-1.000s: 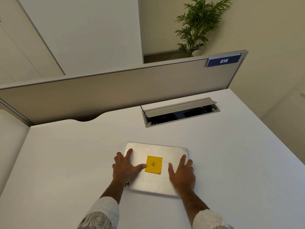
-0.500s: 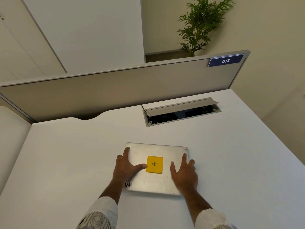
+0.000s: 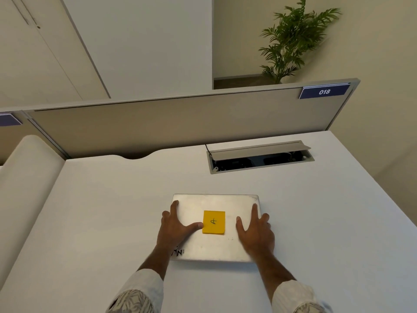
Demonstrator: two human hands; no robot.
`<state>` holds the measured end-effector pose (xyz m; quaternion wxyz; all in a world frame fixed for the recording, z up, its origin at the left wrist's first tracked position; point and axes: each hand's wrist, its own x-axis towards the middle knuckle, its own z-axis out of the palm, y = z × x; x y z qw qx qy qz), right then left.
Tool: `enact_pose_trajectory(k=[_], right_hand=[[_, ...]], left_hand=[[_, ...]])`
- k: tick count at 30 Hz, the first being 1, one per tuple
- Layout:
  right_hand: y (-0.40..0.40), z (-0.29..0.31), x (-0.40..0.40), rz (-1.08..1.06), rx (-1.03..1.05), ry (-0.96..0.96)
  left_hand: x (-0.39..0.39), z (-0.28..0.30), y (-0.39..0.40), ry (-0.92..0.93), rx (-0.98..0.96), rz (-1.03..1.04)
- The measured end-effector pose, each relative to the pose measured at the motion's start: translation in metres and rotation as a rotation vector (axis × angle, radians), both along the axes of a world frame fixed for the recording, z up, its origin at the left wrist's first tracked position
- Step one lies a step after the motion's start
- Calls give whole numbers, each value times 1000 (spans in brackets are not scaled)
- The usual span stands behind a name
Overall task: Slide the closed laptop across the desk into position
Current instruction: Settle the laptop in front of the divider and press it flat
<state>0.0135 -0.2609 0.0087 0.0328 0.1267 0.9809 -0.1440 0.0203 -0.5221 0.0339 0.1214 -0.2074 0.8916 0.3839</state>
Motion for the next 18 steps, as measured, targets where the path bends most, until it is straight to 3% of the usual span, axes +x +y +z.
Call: enact_pose_trajectory(k=[18], right_hand=[[-14, 0, -22, 179, 0, -12]], left_hand=[[27, 1, -11, -72, -99, 120]])
